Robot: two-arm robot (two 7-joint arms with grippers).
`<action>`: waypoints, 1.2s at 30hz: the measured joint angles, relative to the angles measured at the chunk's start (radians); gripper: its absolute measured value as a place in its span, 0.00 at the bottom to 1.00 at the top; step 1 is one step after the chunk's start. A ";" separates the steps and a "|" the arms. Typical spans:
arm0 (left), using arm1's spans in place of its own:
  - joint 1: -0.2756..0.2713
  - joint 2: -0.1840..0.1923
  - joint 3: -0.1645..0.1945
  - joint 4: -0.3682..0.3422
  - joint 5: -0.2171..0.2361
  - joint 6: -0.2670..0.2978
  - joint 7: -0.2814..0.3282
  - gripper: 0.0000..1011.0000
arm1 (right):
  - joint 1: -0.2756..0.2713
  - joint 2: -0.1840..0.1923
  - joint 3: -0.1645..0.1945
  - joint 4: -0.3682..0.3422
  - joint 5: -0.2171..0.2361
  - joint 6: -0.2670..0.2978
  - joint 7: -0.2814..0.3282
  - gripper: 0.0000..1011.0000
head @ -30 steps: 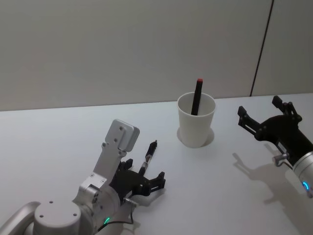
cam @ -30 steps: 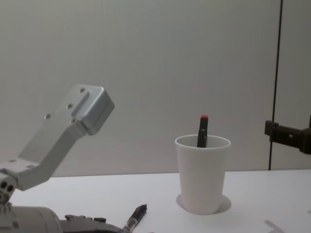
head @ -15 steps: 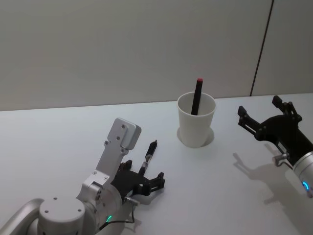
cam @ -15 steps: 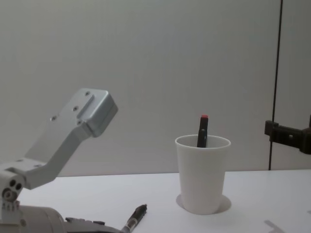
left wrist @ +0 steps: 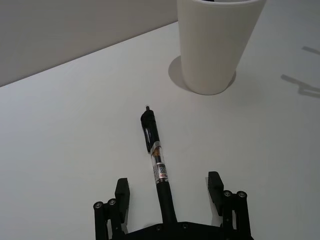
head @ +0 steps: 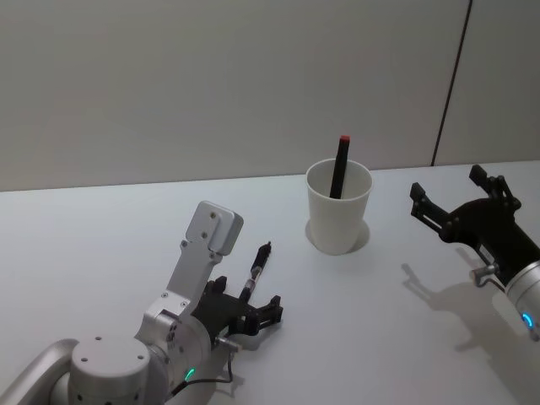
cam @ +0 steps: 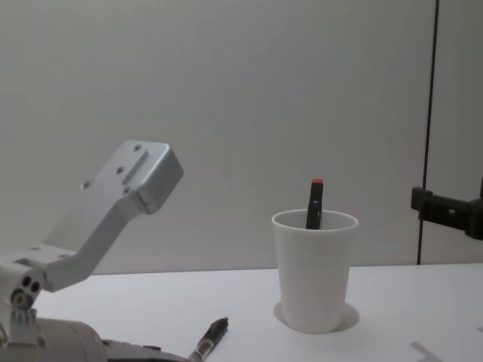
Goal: Place the pen into the pen holder.
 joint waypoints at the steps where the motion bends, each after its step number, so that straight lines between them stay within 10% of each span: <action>1: 0.000 0.000 0.000 0.000 0.000 0.001 0.001 0.98 | 0.000 0.000 0.000 0.000 0.000 0.000 0.000 0.99; 27: -0.002 -0.007 -0.002 0.003 -0.003 0.012 0.008 0.21 | 0.000 0.000 0.000 0.000 0.000 0.000 0.000 0.99; 36: -0.002 -0.007 -0.002 0.003 -0.003 0.013 0.008 0.13 | 0.000 0.000 0.000 0.000 0.000 0.000 0.000 0.99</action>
